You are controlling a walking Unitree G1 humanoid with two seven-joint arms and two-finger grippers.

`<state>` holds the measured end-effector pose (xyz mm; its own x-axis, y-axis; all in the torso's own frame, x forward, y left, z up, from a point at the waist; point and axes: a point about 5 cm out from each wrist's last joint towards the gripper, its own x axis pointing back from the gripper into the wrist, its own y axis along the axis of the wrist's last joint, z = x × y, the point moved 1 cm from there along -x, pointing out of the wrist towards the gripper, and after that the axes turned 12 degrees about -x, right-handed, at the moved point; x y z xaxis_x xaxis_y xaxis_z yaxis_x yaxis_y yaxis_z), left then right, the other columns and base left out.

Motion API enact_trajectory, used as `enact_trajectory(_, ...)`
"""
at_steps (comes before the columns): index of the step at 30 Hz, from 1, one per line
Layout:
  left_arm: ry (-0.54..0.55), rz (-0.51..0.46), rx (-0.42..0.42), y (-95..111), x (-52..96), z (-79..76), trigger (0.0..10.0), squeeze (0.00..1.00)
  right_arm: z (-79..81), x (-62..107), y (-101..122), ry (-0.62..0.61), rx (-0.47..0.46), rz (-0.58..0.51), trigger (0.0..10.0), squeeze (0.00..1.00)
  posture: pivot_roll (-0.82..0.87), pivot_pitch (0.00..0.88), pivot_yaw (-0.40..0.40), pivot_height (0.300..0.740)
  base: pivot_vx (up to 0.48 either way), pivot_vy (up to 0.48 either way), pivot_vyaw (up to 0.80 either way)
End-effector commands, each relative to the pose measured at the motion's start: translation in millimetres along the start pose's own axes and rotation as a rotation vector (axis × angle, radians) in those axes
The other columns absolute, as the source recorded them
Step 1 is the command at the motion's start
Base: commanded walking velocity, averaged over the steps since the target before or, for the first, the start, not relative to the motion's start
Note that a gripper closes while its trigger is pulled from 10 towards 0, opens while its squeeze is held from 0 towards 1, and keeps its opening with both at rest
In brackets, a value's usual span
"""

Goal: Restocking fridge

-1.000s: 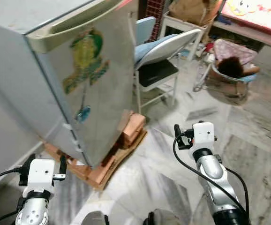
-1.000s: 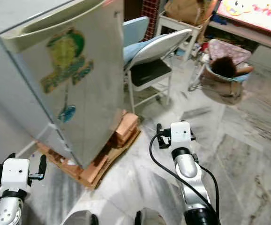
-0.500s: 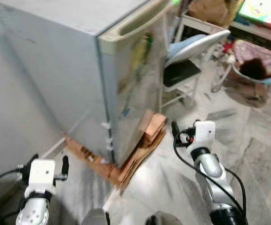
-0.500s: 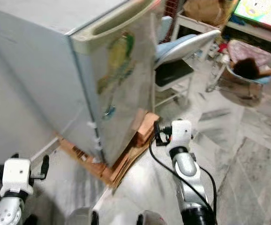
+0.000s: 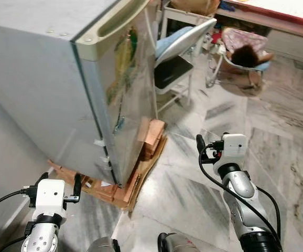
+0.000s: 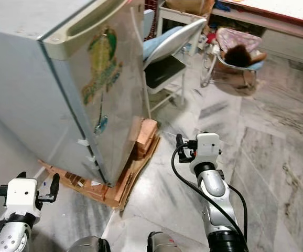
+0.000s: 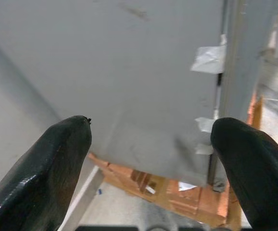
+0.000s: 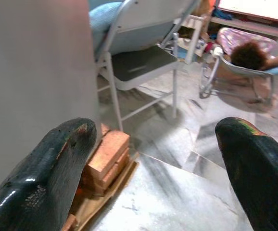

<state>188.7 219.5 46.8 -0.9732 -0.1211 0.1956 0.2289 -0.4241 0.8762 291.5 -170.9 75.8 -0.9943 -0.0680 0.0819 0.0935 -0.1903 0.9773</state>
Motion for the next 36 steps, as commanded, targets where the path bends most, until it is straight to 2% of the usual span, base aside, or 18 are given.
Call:
enact_trajectory(1,-0.016,0.003,0.007,0,0.6,-2.1,10.0,0.00,-4.0,1.5,-3,-0.016,0.003,0.019,10.0,0.00,0.04,0.115,-0.039,0.735,0.000,0.000,-0.80)
enact_trajectory(9,-0.125,0.024,0.083,-2,1.8,-9.6,10.0,0.00,-4.6,5.5,-7,-0.018,-0.004,0.040,10.0,0.00,0.04,0.122,-0.043,0.735,0.000,0.000,-0.80)
enact_trajectory(15,-0.118,0.014,0.078,0,-1.2,-2.2,10.0,0.00,-5.6,6.6,-9,-0.015,0.006,0.049,10.0,0.00,0.04,0.123,-0.046,0.735,0.000,0.000,-0.80)
enact_trajectory(19,-0.126,0.014,0.084,1,-1.6,-3.8,10.0,0.00,-6.3,7.0,-9,-0.014,0.008,0.050,10.0,0.00,0.03,0.121,-0.047,0.735,0.000,0.000,-0.71)
enact_trajectory(22,-0.141,0.020,0.086,0,-0.6,-9.8,10.0,0.00,-6.4,7.2,-9,-0.011,0.015,0.053,10.0,0.00,0.03,0.121,-0.049,0.735,0.000,0.000,0.00)
enact_trajectory(32,-0.161,0.022,0.078,1,-0.2,-13.7,10.0,0.00,-7.2,5.8,-10,-0.015,0.020,0.062,10.0,0.00,0.03,0.121,-0.050,0.735,0.000,0.000,-0.77)
enact_trajectory(36,-0.165,0.023,0.076,1,-0.6,-13.7,10.0,0.00,-6.9,5.6,-10,-0.013,0.019,0.063,10.0,0.00,0.03,0.121,-0.050,0.735,0.000,0.000,0.00)
